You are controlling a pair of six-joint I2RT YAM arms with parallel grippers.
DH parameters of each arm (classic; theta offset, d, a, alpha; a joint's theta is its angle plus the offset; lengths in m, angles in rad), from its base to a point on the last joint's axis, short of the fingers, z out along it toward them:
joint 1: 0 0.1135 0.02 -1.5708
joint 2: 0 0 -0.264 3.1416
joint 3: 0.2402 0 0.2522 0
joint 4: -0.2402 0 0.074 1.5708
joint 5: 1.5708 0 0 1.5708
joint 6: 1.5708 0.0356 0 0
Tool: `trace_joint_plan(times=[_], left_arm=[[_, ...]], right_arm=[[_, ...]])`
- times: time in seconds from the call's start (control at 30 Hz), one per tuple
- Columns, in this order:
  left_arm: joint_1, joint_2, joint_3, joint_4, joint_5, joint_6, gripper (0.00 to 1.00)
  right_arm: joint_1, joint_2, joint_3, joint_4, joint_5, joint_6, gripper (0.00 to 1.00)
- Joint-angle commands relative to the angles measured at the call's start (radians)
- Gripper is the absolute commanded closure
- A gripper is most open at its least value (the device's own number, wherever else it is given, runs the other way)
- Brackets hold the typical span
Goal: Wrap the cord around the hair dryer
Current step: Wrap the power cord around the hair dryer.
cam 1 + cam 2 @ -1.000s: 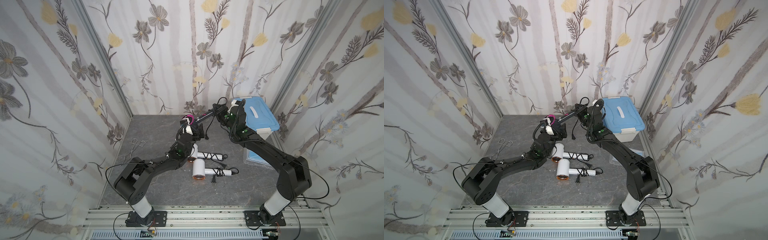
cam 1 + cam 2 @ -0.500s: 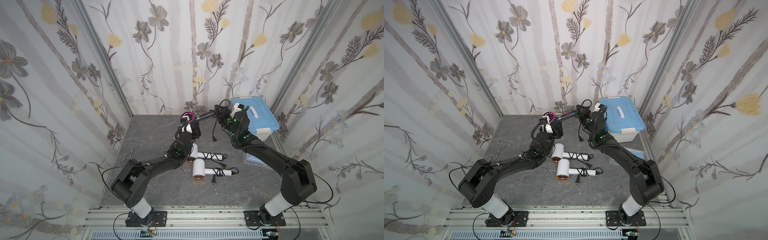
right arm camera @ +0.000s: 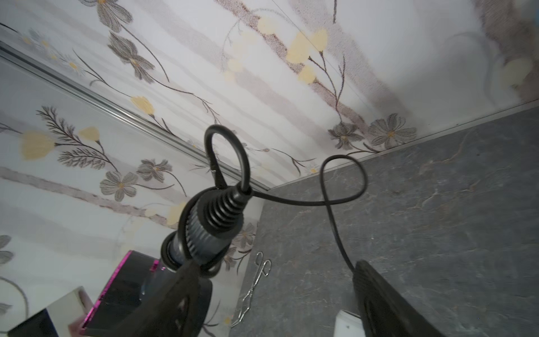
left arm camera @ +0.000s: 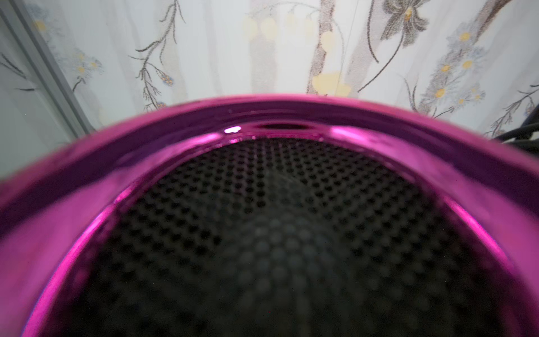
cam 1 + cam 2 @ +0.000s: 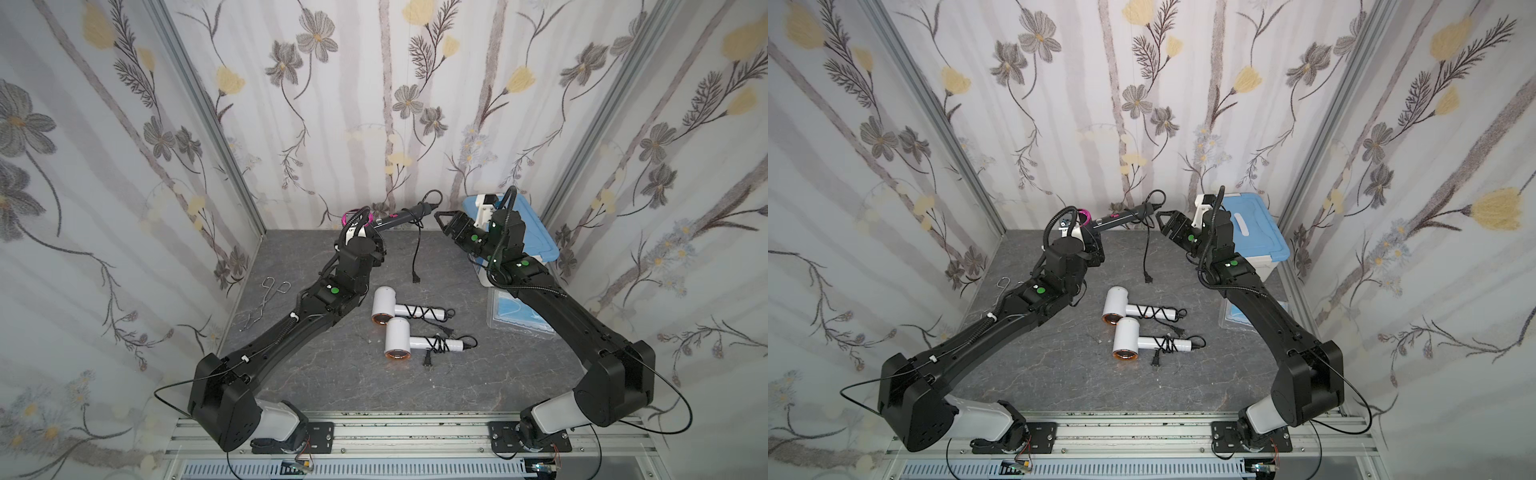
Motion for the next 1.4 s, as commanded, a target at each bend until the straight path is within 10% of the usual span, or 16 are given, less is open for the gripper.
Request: trace_joint_plan(times=[0.0, 0.3, 0.43, 0.87, 1.1, 1.37], left_arm=[[0.004, -0.009, 0.059, -0.162, -0.026, -0.091, 1.00], [0.031, -0.020, 0.182, -0.338, 0.122, -0.175, 1.00], [0.035, -0.032, 0.200, -0.379, 0.182, -0.203, 1.00], [0.048, -0.092, 0.171, -0.384, 0.335, -0.277, 1.00], [0.093, -0.126, 0.138, -0.387, 0.414, -0.305, 1.00], [0.241, -0.208, 0.072, -0.338, 0.621, -0.382, 1.00]], right_arm=[[-0.017, -0.026, 0.012, -0.200, -0.054, -0.321, 0.14], [-0.035, -0.108, -0.301, 0.048, -0.316, -0.688, 0.21], [-0.035, -0.050, -0.350, 0.262, -0.414, -0.642, 0.35], [-0.009, 0.198, -0.296, 0.691, -0.350, -0.316, 0.31], [-0.016, 0.230, -0.263, 0.659, -0.306, -0.292, 0.89], [-0.062, 0.133, -0.303, 0.442, -0.165, -0.426, 1.00]])
